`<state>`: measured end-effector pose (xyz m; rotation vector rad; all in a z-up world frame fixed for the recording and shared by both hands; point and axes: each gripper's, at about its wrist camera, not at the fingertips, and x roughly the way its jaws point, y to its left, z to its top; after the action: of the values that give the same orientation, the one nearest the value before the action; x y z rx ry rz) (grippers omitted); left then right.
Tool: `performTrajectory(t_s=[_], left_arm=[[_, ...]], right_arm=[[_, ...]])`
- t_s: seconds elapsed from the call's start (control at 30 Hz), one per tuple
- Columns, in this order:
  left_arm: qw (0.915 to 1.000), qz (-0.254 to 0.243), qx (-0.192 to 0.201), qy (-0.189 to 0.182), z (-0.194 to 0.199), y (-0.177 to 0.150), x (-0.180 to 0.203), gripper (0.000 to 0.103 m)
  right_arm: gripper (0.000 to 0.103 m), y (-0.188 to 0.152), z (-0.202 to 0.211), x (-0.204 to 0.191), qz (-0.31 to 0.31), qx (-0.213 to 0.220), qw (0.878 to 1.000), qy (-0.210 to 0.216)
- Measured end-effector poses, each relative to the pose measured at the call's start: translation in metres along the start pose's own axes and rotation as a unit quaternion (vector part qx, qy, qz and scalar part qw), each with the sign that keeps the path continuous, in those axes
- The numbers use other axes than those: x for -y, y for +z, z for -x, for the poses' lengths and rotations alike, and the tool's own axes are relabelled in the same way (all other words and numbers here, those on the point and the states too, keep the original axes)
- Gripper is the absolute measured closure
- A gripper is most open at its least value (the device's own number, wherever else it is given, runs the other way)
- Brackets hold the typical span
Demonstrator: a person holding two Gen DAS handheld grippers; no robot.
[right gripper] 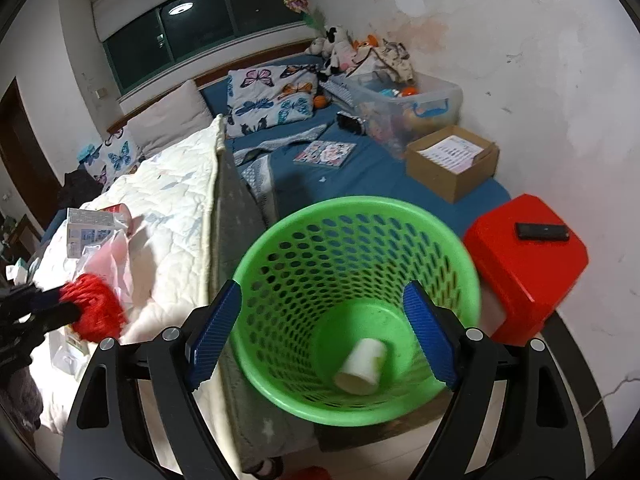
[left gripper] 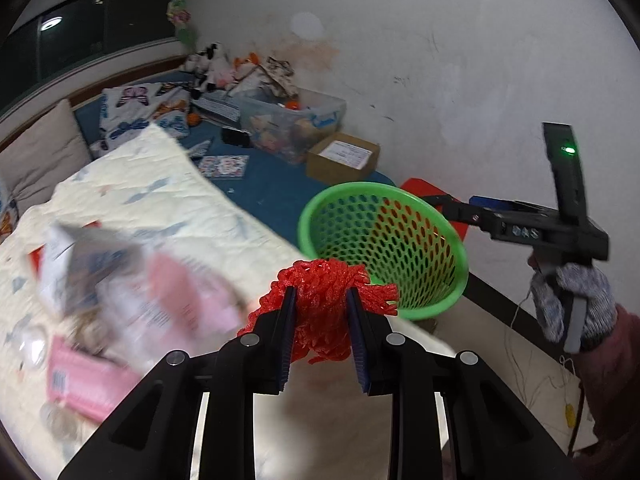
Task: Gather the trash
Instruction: 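Carry the red mesh net to the green basket and drop it with left gripper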
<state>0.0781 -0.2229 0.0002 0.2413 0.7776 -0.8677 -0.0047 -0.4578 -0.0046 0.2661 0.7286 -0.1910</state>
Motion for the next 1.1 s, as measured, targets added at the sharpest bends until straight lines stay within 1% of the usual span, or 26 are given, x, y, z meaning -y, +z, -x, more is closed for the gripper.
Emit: performTrajectory(t_s=[0.1, 0.23, 0.33, 0.47, 0.53, 0.6, 0.63, 0.67, 0.7, 0.73, 0.87, 1.1], left_arm=[[0.9999, -0.002, -0.015, -0.008, -0.026, 0.016, 0.012, 0.078], [0.9992, 0.001, -0.033, -0.020, -0.058, 0.031, 0.027, 0.078], [0.9987, -0.005, -0.044, -0.026, -0.078, 0.040, 0.041, 0.078], [0.9977, 0.002, -0.059, -0.033, -0.101, 0.047, 0.049, 0.072], [0.9975, 0.007, -0.061, -0.035, -0.107, 0.048, 0.050, 0.070], [0.9973, 0.012, -0.063, -0.036, -0.110, 0.048, 0.051, 0.063], [0.9973, 0.013, -0.062, -0.037, -0.112, 0.048, 0.051, 0.062], [0.9973, 0.015, -0.061, -0.038, -0.113, 0.048, 0.051, 0.058], [0.9974, 0.017, -0.060, -0.038, -0.115, 0.049, 0.052, 0.051], [0.9974, 0.020, -0.058, -0.039, -0.114, 0.049, 0.051, 0.049], [0.9974, 0.028, -0.054, -0.040, -0.113, 0.048, 0.047, 0.048], [0.9975, 0.046, -0.048, -0.022, -0.097, 0.040, 0.035, 0.048]], right_arm=[[0.020, -0.002, 0.007, 0.009, 0.004, 0.005, 1.000, -0.010], [0.019, -0.004, 0.011, 0.018, 0.006, 0.007, 1.000, -0.021], [0.019, -0.006, 0.014, 0.023, 0.010, 0.009, 0.999, -0.031], [0.017, -0.009, 0.017, 0.033, 0.002, 0.011, 0.999, -0.036], [0.017, -0.010, 0.018, 0.037, -0.004, 0.011, 0.999, -0.036], [0.017, -0.011, 0.017, 0.041, -0.010, 0.008, 0.999, -0.035], [0.017, -0.012, 0.017, 0.042, -0.012, 0.007, 0.999, -0.035], [0.017, -0.013, 0.017, 0.043, -0.014, 0.006, 0.999, -0.034], [0.017, -0.013, 0.016, 0.043, -0.015, 0.004, 0.999, -0.034], [0.017, -0.013, 0.017, 0.044, -0.015, 0.004, 0.999, -0.034], [0.017, -0.013, 0.017, 0.042, -0.016, 0.005, 0.999, -0.032], [0.017, -0.009, 0.020, 0.039, -0.014, 0.009, 1.000, -0.025]])
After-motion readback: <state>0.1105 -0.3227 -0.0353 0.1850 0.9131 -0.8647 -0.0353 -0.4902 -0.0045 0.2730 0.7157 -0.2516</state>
